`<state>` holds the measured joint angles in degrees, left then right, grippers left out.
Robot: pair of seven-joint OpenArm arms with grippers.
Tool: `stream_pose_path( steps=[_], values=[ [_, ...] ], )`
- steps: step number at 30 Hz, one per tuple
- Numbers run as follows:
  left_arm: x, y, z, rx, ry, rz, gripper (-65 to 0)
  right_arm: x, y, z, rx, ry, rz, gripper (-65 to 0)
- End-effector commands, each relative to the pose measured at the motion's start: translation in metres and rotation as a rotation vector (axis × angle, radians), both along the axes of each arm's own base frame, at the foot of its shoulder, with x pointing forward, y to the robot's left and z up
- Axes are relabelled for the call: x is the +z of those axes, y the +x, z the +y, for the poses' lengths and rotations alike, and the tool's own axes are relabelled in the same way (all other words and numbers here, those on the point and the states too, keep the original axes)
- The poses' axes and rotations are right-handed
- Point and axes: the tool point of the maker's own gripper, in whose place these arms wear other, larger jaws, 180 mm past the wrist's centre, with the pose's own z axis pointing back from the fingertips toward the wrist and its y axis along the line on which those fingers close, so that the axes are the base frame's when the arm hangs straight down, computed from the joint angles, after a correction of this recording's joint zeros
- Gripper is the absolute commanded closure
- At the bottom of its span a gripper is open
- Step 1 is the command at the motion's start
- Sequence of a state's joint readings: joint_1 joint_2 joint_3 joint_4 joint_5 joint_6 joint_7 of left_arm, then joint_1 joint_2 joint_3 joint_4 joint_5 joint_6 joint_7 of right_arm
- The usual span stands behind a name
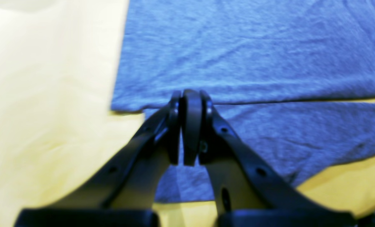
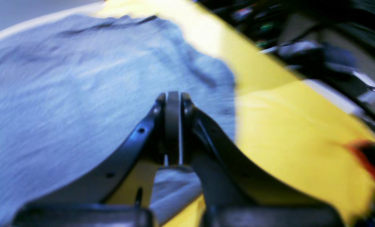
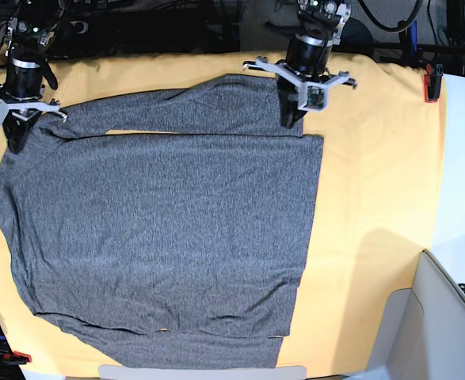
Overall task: Fold the T-shirt properly
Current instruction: 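Lower both grippers toward the shoulder corners of the grey shirt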
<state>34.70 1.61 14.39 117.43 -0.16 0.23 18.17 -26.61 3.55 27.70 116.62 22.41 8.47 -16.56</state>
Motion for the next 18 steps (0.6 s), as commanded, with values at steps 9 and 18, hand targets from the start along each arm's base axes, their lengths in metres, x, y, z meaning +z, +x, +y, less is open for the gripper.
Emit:
stream_pose_path(
  steps=[9, 18],
  values=[
    [-0.004, -0.009, -0.027, -0.169, -0.004, 0.085, 0.0, 0.003, -0.007, 0.021, 0.316, 0.078, 0.107, 0.0],
    [-0.017, -0.024, -0.028, -0.258, 0.027, 0.166, -12.4, 0.008, -0.040, -0.018, 0.306, 0.064, 0.232, -0.6]
  ],
)
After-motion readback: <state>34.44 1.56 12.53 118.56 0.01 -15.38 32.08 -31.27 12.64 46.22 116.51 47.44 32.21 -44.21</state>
